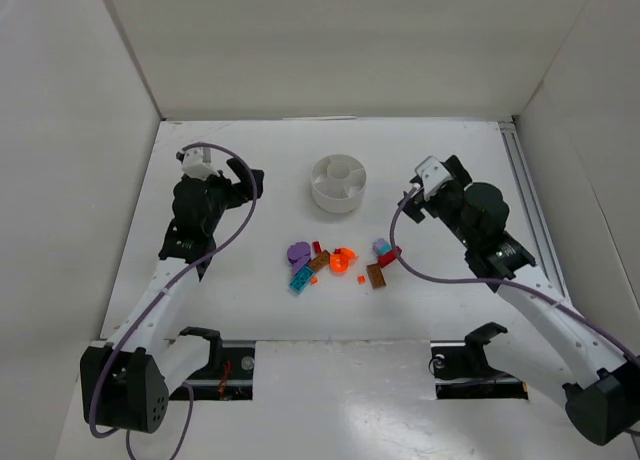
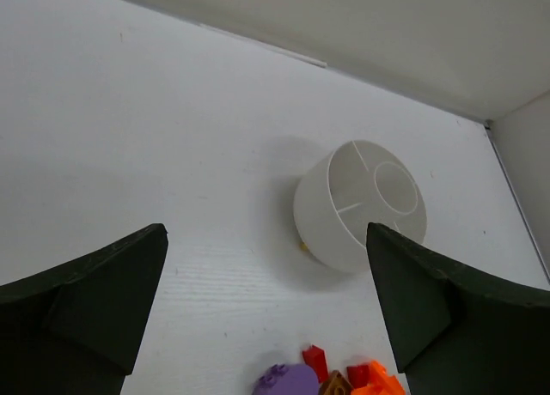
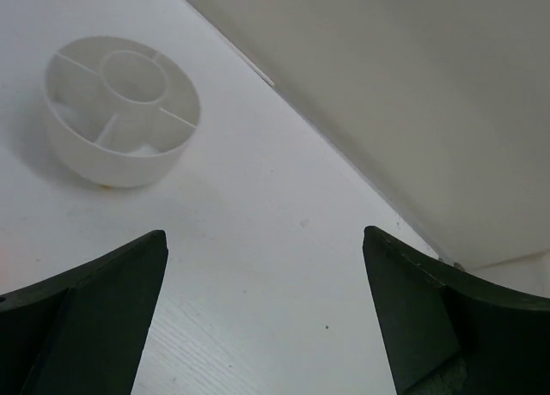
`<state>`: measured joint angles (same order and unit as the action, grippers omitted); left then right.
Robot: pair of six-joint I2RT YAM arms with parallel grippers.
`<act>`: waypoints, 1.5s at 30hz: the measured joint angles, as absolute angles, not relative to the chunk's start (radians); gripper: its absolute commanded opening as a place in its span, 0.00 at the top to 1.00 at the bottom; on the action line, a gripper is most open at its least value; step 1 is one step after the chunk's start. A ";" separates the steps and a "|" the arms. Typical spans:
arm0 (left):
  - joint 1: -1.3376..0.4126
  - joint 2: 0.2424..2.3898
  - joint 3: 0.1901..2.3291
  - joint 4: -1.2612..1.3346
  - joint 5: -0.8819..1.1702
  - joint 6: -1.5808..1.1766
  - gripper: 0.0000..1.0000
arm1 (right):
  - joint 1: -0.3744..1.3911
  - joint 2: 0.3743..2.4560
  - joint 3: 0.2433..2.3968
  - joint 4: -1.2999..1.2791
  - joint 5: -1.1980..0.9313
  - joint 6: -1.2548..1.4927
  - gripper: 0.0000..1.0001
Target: Sort the legos into containers by color
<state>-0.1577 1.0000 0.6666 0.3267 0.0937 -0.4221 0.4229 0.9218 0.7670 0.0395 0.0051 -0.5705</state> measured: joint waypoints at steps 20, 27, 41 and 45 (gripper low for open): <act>-0.303 0.783 0.615 0.162 0.293 -0.501 0.00 | 0.773 1.144 0.723 -0.149 0.011 -0.464 0.20; -0.431 0.889 0.616 0.053 0.128 -0.518 0.00 | 0.781 1.081 0.577 -0.133 0.084 -0.213 0.39; -0.522 0.922 0.616 -0.028 -0.004 -0.541 0.00 | 0.848 1.056 0.445 -0.111 0.078 0.008 0.31; -0.533 0.922 0.616 -0.032 -0.017 -0.541 0.00 | 0.883 1.066 0.443 -0.104 0.070 0.035 0.25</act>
